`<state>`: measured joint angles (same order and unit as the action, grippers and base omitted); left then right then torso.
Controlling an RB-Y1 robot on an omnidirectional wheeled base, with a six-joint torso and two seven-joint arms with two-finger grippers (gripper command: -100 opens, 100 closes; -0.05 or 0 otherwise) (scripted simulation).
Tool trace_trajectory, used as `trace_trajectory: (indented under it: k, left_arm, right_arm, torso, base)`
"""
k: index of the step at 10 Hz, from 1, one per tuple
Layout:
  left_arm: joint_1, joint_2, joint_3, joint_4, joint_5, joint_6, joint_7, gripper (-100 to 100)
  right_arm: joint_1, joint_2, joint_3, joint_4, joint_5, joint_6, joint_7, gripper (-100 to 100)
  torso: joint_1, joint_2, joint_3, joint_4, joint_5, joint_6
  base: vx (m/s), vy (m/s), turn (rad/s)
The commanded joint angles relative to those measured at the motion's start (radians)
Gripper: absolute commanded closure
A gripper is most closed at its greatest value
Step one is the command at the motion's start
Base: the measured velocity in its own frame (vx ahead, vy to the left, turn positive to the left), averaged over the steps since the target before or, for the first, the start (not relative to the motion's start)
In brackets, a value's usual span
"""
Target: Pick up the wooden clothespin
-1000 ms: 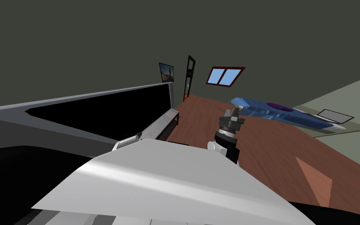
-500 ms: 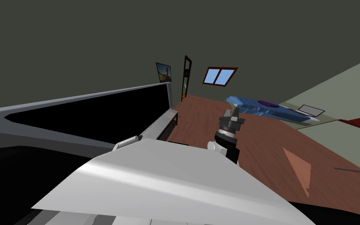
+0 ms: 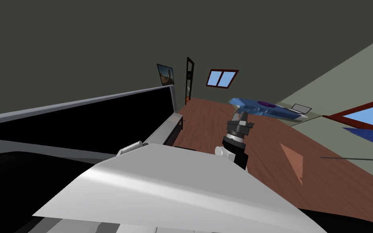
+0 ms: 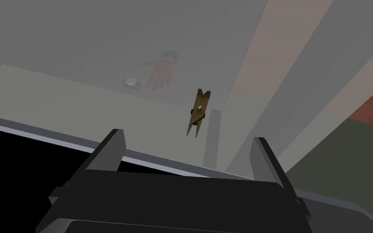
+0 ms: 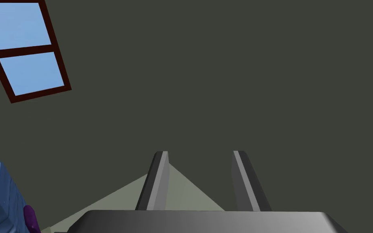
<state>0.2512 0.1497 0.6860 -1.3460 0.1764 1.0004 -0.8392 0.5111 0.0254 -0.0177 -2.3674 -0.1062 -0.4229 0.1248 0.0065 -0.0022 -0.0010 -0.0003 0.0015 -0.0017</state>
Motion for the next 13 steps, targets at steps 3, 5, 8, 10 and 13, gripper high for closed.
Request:
trace_trajectory:
  k: [3, 5, 8, 10, 13]
  left_arm:
    - [-0.02, 0.008, 0.025, 0.055, 0.022, 0.091, -0.05, -100]
    - [-0.027, 0.012, 0.035, 0.071, 0.03, 0.129, -0.07, -100]
    - [-0.049, 0.022, 0.019, 0.113, 0.019, 0.093, -0.036, -100]
    - [-0.066, 0.03, 0.007, 0.149, 0.012, 0.073, -0.009, -100]
    - [-0.102, 0.046, -0.017, 0.219, -0.001, 0.034, 0.045, -100]
  right_arm:
    - [0.0, 0.0, 0.0, 0.0, 0.0, 0.0, 0.0, 0]
    - [0.0, 0.0, 0.0, 0.0, 0.0, 0.0, 0.0, 0]
    - [0.0, 0.0, 0.0, 0.0, 0.0, 0.0, 0.0, 0]
    - [0.0, 0.0, 0.0, 0.0, 0.0, 0.0, 0.0, 0]
    - [0.0, 0.0, 0.0, 0.0, 0.0, 0.0, 0.0, 0]
  torso:
    - [0.001, -0.001, 0.0, 0.0, 0.0, 0.0]
    - [-0.001, -0.001, 0.0, 0.0, 0.0, 0.0]
    - [-0.004, -0.002, -0.001, 0.0, -0.001, 0.0]
    - [-0.002, 0.002, 0.001, 0.0, -0.001, 0.0]
    - [-0.003, 0.004, 0.002, 0.001, -0.001, 0.0]
  base:
    - [-0.018, 0.075, -0.148]
    - [-0.016, 0.048, -0.099]
    - [-0.018, 0.013, -0.043]
    - [-0.074, 0.027, -0.073]
    - [-0.083, 0.016, -0.083]
